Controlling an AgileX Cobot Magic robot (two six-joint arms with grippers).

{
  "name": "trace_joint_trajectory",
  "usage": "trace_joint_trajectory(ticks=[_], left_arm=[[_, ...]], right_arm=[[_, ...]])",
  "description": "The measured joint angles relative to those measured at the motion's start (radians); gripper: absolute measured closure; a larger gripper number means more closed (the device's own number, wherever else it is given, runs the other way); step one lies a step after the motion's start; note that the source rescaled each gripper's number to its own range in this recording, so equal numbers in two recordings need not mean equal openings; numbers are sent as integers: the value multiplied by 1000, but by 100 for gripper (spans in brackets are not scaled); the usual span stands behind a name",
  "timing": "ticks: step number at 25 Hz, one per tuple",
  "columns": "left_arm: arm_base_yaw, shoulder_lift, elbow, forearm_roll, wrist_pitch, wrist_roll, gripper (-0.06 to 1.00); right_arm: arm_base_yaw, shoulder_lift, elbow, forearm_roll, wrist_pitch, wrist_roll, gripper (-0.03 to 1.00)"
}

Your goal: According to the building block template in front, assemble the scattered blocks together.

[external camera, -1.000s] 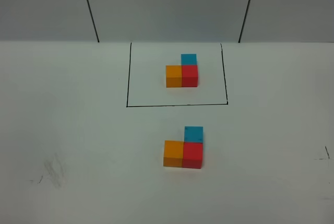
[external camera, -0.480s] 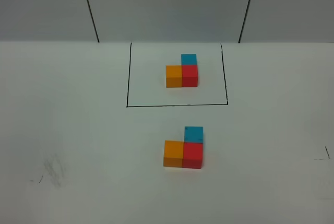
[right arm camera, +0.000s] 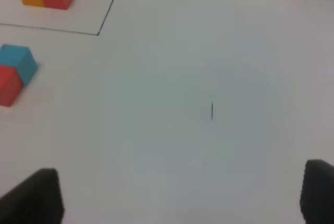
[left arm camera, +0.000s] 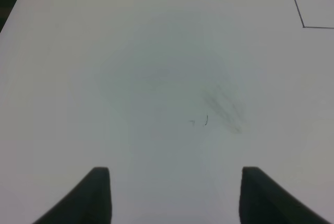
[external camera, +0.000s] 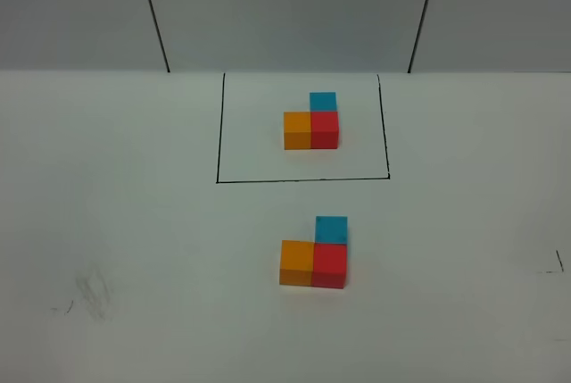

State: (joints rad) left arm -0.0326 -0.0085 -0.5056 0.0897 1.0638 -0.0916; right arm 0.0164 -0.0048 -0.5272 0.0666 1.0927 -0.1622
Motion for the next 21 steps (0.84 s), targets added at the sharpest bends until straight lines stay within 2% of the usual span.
trace_joint_trajectory(ticks=[5,21], left_arm=[[0,0,0,0,0,0,73],[0,0,0,0,0,0,73]], right_arm=[[0,-2,19,-17,-7,8,20],[0,-2,22,-18,-16,8,69]])
